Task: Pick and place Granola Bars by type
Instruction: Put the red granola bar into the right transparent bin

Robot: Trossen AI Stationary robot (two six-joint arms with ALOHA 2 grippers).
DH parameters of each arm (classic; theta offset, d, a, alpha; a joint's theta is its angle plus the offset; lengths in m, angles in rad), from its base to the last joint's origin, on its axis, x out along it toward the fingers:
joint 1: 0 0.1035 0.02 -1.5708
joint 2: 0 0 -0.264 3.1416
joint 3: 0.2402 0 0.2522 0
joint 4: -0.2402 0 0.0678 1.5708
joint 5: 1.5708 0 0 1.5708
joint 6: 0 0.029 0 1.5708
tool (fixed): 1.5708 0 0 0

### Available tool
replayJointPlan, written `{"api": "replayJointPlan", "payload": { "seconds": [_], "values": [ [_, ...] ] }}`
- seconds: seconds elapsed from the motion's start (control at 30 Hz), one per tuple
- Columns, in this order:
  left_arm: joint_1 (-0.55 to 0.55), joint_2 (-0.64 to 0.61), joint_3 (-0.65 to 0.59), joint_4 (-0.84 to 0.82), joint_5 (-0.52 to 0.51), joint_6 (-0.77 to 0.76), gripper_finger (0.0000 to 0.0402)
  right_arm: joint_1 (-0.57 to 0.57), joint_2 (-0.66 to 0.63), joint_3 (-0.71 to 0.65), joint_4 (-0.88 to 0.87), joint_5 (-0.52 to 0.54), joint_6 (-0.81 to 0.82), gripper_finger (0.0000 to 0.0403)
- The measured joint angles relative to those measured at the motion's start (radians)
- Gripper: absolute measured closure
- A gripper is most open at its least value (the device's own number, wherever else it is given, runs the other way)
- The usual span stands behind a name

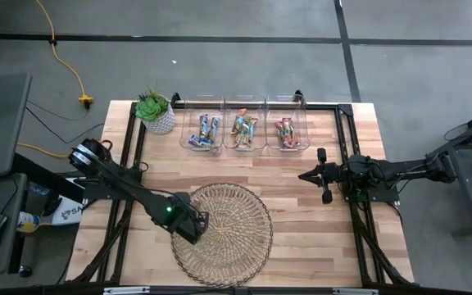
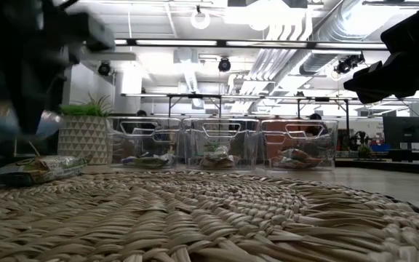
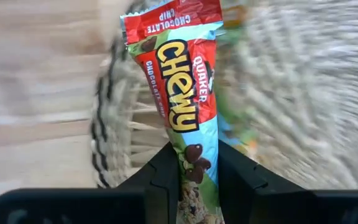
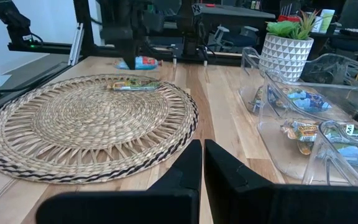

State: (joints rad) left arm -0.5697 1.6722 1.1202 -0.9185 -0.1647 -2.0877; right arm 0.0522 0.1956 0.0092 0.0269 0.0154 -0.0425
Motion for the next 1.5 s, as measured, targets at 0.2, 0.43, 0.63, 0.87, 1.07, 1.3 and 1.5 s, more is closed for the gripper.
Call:
{"api": "replayJointPlan", "payload": {
  "seconds": [0.2, 0.43, 0.63, 0.87, 1.07, 1.3, 1.5],
  "values": [
    [0.0, -0.097, 0.001, 0.106, -0.089, 0.195, 0.0324, 0.0, 0.001, 0.0, 0.0, 0.0, 0.0, 0.0402],
    [0.0, -0.168, 0.001, 0.332, -0.221, 0.525, 0.0324, 0.0, 0.001, 0.0, 0.0, 0.0, 0.0, 0.0402],
    [0.0, -0.178, 0.001, 0.619, -0.272, 0.858, 0.0324, 0.0, 0.001, 0.0, 0.001, 0.0, 0.0, 0.0402],
    [0.043, -0.178, 0.002, 0.928, -0.314, 1.151, 0.0324, 0.0, 0.0, 0.0, 0.002, 0.0, 0.0, 0.0402],
    [0.156, -0.177, 0.082, 1.043, -0.198, 1.387, 0.0324, 0.0, 0.0, 0.0, 0.002, 0.0, 0.0, 0.0402],
    [0.336, -0.177, 0.202, 1.037, 0.009, 1.542, 0.0324, 0.0, 0.0, 0.0, 0.003, 0.0, 0.0, 0.0402],
    [0.486, -0.123, 0.334, 0.987, 0.154, 1.557, 0.0324, 0.0, 0.0, 0.0, 0.003, 0.0, 0.0, 0.0402]
  ]
}}
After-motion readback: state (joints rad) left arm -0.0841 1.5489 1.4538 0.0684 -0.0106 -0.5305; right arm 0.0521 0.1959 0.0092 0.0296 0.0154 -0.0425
